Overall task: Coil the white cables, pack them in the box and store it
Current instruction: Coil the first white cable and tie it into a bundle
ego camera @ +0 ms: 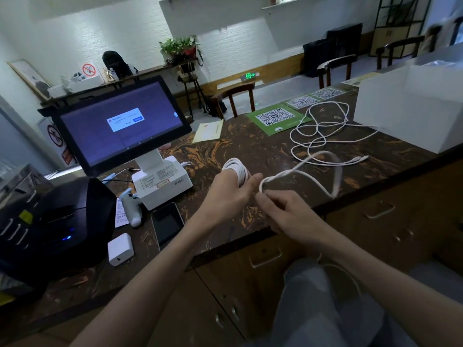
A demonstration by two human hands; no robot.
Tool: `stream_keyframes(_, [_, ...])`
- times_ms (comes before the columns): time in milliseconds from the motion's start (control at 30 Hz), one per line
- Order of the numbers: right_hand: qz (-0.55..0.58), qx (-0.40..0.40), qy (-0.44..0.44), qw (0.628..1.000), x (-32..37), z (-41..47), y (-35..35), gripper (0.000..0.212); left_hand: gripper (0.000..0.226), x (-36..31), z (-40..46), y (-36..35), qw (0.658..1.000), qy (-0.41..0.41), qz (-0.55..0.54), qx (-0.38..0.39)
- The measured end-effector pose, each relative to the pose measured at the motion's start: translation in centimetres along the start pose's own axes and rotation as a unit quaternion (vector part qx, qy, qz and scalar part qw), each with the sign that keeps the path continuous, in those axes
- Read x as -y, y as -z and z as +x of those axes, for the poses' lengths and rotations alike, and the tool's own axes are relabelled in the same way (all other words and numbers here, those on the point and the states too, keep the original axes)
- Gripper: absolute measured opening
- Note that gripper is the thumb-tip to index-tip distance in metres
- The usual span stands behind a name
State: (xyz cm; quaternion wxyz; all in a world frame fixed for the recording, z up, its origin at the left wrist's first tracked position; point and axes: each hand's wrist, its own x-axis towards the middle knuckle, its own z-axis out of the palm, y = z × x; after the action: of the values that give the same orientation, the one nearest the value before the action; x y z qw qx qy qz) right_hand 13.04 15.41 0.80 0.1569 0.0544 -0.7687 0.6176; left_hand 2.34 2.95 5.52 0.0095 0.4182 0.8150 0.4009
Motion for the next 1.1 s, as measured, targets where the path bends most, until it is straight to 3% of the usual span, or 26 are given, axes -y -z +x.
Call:
stream_keyframes(100, [-0.054,-0.045,0.008,0.998,0.7,0.1,1.4,0.047,0.051,0.3,-0.3,0.1,0.997,-0.013,0.08,0.001])
stream_keyframes(267, [-0.183,-0.126,0.049,0.974,0.9,0.8,4.1,0.017,0.027,-0.4,-1.1,1.5,0.989,-0.036,0.012,0.143])
stream_keyframes(367, [-0.169,-0.097,0.045,0.98,0.4,1.2,4.3,0.014,0.02,-0.8,-1.4,2.1,0.98,-0.049,-0.08,0.174])
stream_keyframes(533, [-0.067,0.004,-0.02,0.998,-0.6,1.2,3.2,0.018,0.022,-1.7,-1.6,1.6,0.981,-0.058,-0.134,0.13])
stream_keyframes(667, [-0.024,0.064,-0.028,0.997,-1.6,0.1,1.6,0.02,0.021,-1.9,-1.2,0.7,0.993,-0.063,-0.076,0.067])
stream_keyframes(767, [-0.021,0.041,-0.017,0.999,-1.4,-0.6,1.7,0.021,0.02,-1.1,-1.1,0.4,0.999,-0.052,-0.01,0.01])
stream_keyframes(833, [0.049,0.028,-0.023,0.998,-0.9,-0.9,2.1,0.021,0.023,0.0,-1.0,0.5,0.998,-0.05,0.044,-0.009])
stream_keyframes(900, [0.118,0.007,-0.04,0.992,-0.2,-0.9,2.4,0.026,0.033,1.2,-0.8,0.7,0.994,-0.041,0.098,-0.001])
stream_keyframes(967, [0.099,-0.043,-0.052,0.993,0.2,-0.6,2.7,0.044,0.045,1.9,-0.7,0.9,0.988,-0.041,0.148,0.026])
stream_keyframes(1100, [0.059,-0.102,-0.064,0.991,0.5,0.0,4.5,0.046,0.045,1.7,-0.8,1.5,0.965,-0.063,0.245,0.066])
